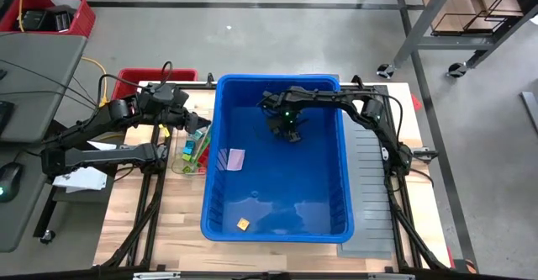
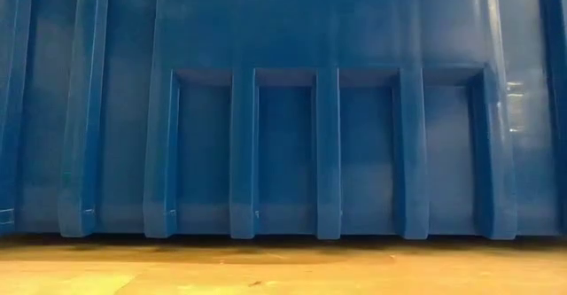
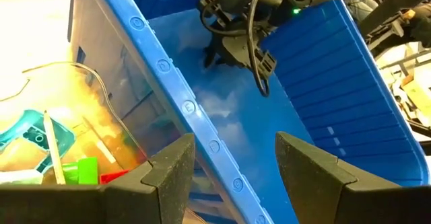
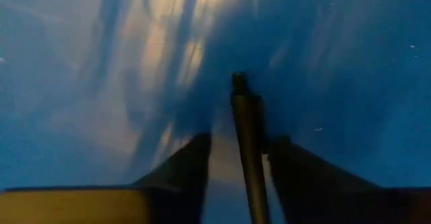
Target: Sort blocks
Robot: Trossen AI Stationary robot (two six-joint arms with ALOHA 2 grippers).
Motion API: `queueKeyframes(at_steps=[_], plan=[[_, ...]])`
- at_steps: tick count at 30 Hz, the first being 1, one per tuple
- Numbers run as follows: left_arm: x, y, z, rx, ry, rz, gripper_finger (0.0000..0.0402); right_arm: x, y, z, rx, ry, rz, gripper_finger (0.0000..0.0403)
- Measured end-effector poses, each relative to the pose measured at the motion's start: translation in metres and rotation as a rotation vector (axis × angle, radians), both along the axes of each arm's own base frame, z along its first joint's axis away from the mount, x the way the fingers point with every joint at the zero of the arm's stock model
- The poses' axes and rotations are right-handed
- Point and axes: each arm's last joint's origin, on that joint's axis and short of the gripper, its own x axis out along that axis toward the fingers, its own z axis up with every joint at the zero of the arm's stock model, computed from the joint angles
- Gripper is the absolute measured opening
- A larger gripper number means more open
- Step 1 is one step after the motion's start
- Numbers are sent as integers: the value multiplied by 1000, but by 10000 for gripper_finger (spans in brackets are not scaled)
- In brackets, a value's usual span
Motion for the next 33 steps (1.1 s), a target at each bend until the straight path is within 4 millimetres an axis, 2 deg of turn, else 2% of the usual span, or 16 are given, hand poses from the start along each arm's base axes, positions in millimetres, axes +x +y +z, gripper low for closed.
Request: queueKeyframes(at_steps=[4, 9, 12, 16, 21, 28, 31, 33], plan=[[0, 0, 0, -2, -1, 2, 202, 2, 3, -1, -9, -2, -33, 25], [0, 0, 0, -8, -2, 6, 202, 2, 9, 5, -23, 6, -63, 7], [0, 0, 0, 0, 0, 0, 202, -1, 12, 19, -7, -8, -114, 0], [0, 0, 0, 13, 4, 2, 202, -4, 13, 55, 2, -66, -174, 2], [-1, 2, 0, 52, 20, 54, 202, -3, 16, 107, 70, -219, -277, 1], [-2, 4, 3, 125, 19, 68, 202, 14, 31, 193, 188, -635, -406, 1], [-1, 3, 8, 163, -32, 40, 202, 21, 36, 217, 217, -768, -436, 0], [-2, 3, 11, 182, -64, 21, 202, 21, 39, 223, 230, -790, -441, 0]])
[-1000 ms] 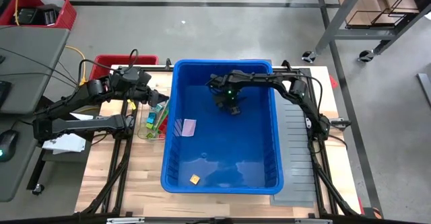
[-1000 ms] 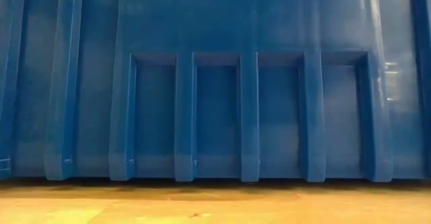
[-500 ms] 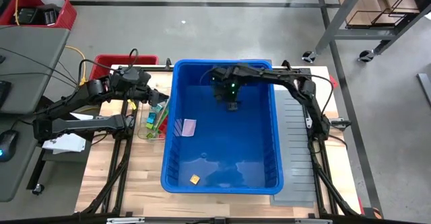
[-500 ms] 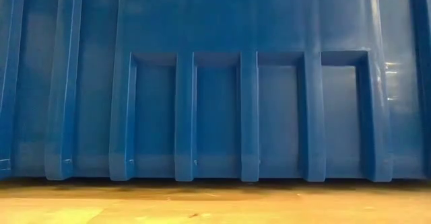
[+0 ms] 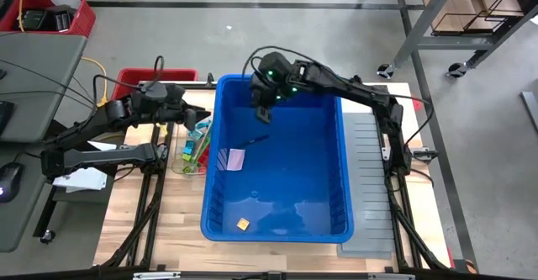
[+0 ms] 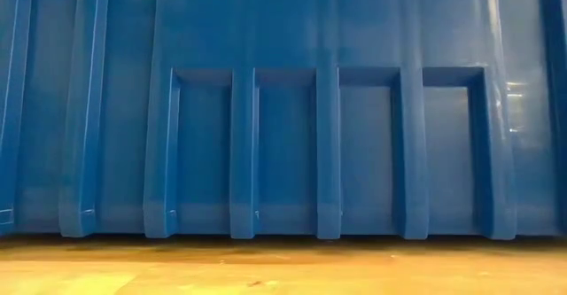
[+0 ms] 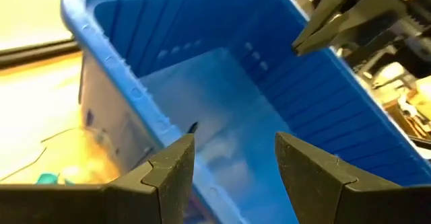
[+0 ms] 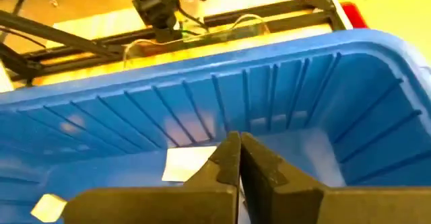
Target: Sort blocks
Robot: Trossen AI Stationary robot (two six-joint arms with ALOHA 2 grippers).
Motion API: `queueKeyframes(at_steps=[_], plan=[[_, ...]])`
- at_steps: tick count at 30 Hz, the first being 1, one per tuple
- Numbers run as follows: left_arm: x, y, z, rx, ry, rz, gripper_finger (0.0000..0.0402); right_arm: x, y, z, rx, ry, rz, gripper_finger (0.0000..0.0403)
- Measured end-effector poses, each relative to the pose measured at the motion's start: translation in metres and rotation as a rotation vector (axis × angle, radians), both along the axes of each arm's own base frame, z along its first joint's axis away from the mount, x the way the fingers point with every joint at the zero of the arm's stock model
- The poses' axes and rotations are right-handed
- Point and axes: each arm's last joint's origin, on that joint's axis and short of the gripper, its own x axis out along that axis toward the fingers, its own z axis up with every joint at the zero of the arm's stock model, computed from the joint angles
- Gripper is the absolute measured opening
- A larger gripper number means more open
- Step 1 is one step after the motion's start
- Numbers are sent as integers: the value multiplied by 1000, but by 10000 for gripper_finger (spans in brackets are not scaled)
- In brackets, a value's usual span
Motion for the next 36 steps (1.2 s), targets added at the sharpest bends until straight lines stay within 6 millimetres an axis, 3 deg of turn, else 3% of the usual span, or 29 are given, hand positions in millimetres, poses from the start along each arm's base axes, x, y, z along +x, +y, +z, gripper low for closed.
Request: queueKeyframes(at_steps=[5, 8, 14, 21, 28, 36], plan=[[-2, -1, 2, 13, -18, -4, 202, 5, 9, -17, 73, 85, -25, 2], [-2, -2, 2, -3, -23, -8, 202, 16, 19, -49, 98, 184, -1, 18], [-2, -3, 2, -67, -47, -43, 202, 40, 32, -132, 117, 345, 40, 107], [-2, -3, 2, -72, -45, -34, 202, 67, 33, -186, -34, 320, 40, 203], [-2, -3, 1, -75, -44, -23, 202, 73, 15, -226, -88, 356, 91, 213], [-3, -3, 0, -77, -25, -11, 202, 72, 5, -270, 1, 439, 102, 197]])
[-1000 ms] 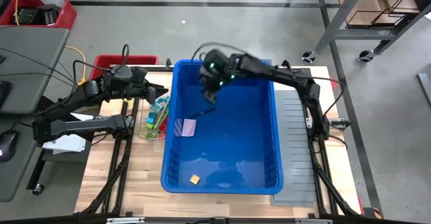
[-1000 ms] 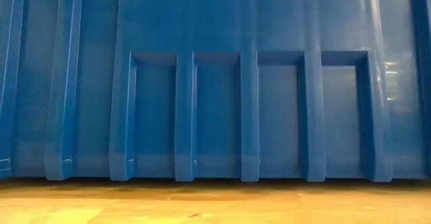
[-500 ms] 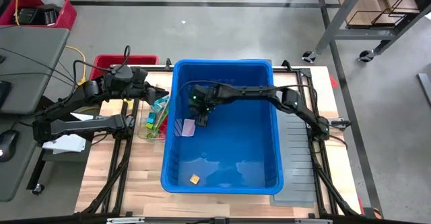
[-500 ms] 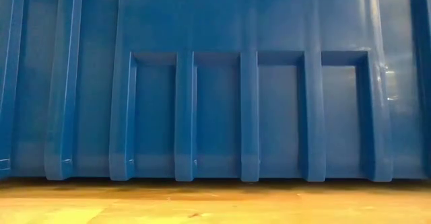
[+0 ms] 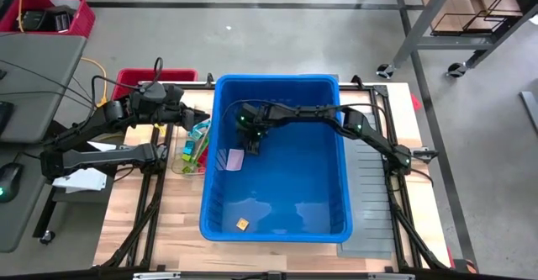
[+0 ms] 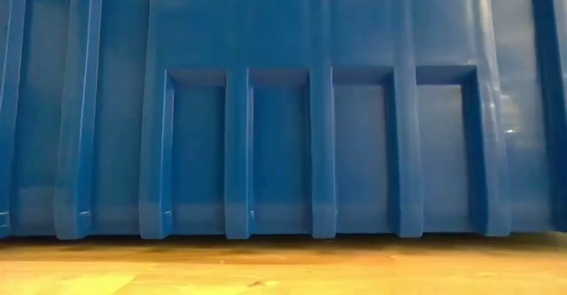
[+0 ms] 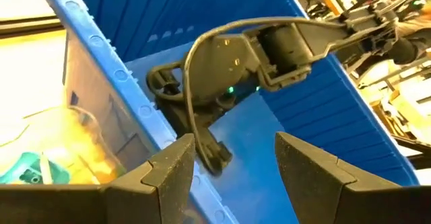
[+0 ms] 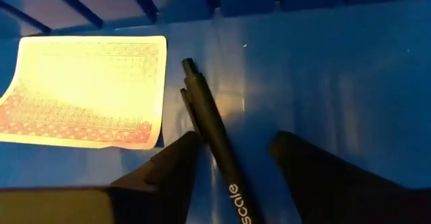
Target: Sort blocks
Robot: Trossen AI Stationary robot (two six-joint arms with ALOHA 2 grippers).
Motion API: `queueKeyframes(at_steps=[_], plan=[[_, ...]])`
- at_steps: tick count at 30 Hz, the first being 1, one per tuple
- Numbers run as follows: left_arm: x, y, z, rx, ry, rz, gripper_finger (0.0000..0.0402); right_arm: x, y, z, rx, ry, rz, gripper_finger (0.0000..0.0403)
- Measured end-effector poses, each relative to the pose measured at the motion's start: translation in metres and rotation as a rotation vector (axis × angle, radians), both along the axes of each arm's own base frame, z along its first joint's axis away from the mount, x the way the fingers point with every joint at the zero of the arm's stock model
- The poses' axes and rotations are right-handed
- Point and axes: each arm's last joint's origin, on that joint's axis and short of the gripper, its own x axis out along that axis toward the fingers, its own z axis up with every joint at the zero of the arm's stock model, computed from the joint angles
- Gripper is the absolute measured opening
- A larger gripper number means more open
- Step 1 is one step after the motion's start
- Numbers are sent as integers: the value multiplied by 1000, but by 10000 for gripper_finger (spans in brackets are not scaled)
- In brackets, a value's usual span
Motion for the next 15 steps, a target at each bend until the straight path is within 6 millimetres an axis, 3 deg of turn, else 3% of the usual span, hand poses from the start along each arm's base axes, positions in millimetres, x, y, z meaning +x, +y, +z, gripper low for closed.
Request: queueKeyframes(at_steps=[3, 8, 15], plan=[[-1, 0, -2, 0, 21, 12, 202, -1, 5, -7, -1, 27, 67, 147], [-2, 1, -3, 24, 47, 52, 202, 2, 24, -8, -81, 56, 118, 28], [-2, 1, -2, 16, 36, 61, 202, 2, 29, -7, -75, 67, 63, 6]])
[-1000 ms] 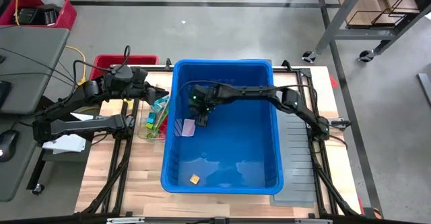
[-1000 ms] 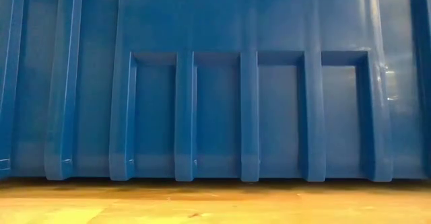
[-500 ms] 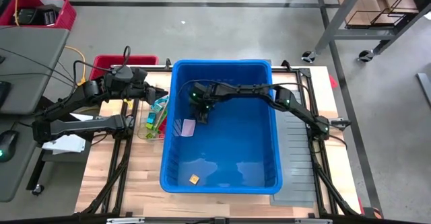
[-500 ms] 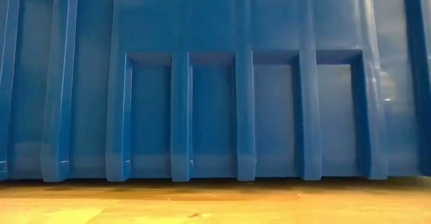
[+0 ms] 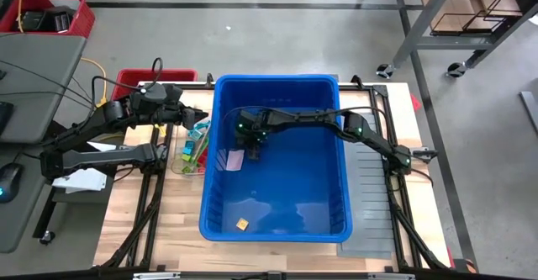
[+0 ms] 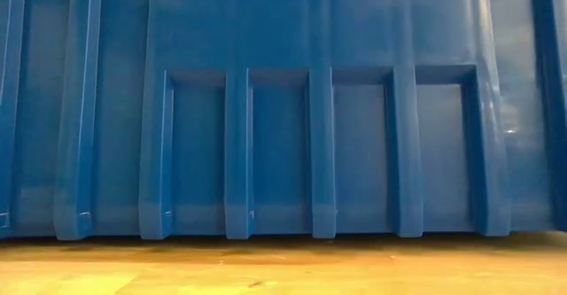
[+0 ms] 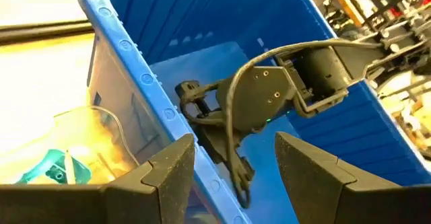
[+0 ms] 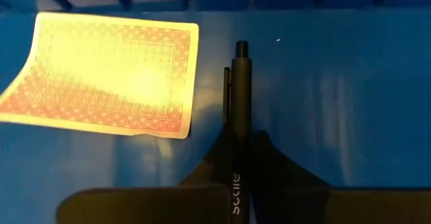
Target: Sort blocks
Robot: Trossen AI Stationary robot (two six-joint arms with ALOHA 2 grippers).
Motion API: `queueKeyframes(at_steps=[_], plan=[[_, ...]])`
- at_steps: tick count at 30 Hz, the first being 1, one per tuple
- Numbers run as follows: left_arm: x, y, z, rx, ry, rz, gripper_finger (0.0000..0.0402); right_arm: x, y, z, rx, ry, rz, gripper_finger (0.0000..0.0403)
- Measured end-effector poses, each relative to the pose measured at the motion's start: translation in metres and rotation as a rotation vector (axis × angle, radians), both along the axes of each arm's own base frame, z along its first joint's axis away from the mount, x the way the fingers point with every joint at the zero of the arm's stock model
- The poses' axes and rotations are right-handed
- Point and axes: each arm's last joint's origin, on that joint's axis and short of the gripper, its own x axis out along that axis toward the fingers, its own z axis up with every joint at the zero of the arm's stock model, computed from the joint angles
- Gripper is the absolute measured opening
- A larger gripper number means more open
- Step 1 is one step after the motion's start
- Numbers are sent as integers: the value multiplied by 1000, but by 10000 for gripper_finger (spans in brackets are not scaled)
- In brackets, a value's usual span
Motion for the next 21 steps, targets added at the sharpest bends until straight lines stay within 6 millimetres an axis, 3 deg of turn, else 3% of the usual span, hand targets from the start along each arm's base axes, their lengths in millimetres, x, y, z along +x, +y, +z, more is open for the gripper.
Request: queueKeyframes(at_steps=[3, 9, 16, 21], plan=[[1, 0, 2, -21, -37, 4, 202, 0, -2, 3, 41, -7, -64, 5], [0, -3, 23, 22, -266, -69, 202, -11, -12, 54, 97, -65, -187, 1], [-10, -8, 59, 205, -591, -86, 202, -28, -17, 148, 90, -263, -233, 5], [-17, -11, 72, 270, -715, -88, 202, -47, -15, 206, 75, -402, -275, 3]])
